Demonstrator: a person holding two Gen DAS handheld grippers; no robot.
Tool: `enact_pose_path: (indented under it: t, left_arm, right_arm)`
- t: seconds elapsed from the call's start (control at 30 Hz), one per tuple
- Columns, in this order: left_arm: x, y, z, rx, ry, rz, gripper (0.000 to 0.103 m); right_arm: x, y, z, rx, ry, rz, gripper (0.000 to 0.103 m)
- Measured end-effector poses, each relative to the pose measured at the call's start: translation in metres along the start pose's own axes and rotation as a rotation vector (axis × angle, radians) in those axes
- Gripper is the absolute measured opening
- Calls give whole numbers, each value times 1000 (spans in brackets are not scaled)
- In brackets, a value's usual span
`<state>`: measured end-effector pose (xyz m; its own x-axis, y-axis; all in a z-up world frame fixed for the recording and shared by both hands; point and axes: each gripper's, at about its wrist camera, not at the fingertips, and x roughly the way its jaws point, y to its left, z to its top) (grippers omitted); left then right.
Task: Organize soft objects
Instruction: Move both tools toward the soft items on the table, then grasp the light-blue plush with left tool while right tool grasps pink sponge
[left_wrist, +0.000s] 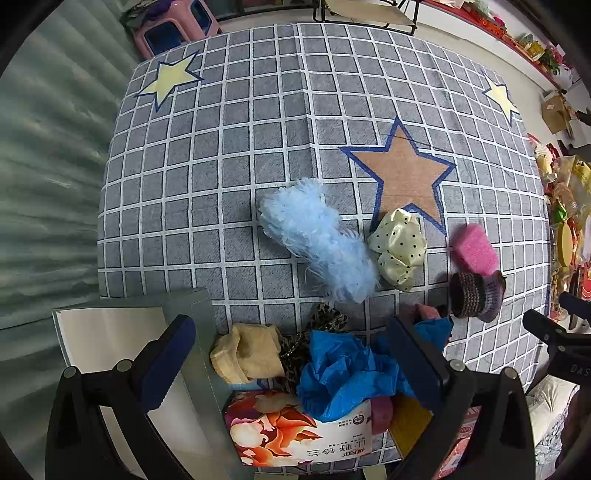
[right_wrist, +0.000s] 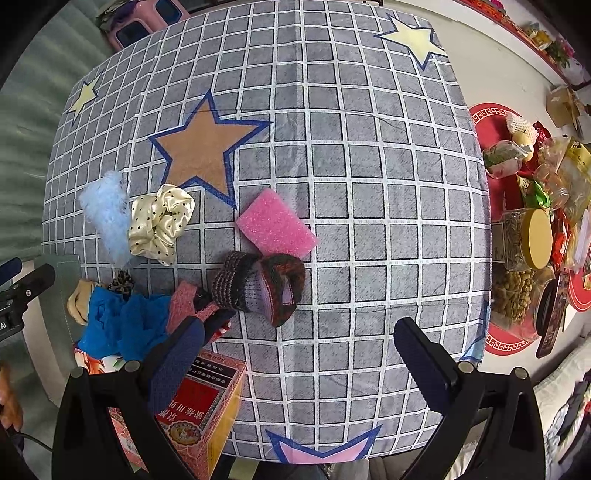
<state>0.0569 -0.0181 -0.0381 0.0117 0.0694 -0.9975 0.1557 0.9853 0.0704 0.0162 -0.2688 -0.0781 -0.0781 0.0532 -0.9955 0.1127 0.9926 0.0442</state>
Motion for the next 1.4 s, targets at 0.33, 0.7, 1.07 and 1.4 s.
enact_pose_path:
  t: [0.33,0.7,1.07,1.4]
  left_arm:
    - [4,4,8,-30,14,10,103]
    - [10,7,14,-40,26,3,103]
    - [28,13,27,-75,54,30,103]
    - [79,13,52,-143,122,60,103]
  right_arm:
    - [5,-1,4,-6,10,-3,103]
    - [10,-4,8,-6,20,-9,103]
    - [27,-9,9,6,46,-13,103]
    - [56,-10,36,-44,37,-52,103]
